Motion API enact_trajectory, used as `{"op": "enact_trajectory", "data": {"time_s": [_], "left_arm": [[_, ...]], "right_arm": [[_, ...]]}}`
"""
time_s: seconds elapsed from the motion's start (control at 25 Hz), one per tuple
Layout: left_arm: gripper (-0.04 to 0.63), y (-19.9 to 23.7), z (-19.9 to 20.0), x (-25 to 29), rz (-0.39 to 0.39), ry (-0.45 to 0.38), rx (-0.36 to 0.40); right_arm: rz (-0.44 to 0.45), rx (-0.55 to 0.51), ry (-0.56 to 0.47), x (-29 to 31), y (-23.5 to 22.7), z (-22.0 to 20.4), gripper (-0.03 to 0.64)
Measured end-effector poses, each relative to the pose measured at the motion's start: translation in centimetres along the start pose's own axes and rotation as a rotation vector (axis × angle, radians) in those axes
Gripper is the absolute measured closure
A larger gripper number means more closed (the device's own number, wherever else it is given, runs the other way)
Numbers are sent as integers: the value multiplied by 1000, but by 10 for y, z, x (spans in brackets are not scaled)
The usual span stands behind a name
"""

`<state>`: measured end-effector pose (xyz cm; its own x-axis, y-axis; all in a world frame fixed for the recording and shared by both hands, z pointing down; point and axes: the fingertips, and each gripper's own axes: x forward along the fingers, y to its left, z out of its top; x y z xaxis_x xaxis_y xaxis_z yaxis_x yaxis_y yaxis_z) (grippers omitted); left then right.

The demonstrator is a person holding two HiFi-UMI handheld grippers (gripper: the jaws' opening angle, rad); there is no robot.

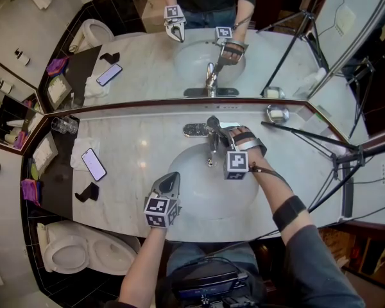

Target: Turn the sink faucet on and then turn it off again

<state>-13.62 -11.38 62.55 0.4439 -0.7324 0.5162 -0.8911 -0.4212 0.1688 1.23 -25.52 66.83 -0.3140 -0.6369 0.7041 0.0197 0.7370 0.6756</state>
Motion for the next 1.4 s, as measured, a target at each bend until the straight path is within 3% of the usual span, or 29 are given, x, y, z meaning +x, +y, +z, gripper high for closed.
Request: {"op": "enact_trajectory", "data": {"time_s": [0.32, 1.0, 1.16, 1.4], "left_arm": [[607, 1, -3, -1, 1, 3, -7], [607, -2, -9, -10, 4, 3, -5], [607, -4, -5, -18, 5, -4, 1], [607, -5, 3, -29, 7, -35, 13]], "right_arm": [[-9, -11, 20, 9, 27, -15, 495], [1, 48, 46, 8, 27, -13, 494], [13, 121, 74, 1, 30, -14, 492], [-61, 296, 66, -36, 26, -18, 492]]}}
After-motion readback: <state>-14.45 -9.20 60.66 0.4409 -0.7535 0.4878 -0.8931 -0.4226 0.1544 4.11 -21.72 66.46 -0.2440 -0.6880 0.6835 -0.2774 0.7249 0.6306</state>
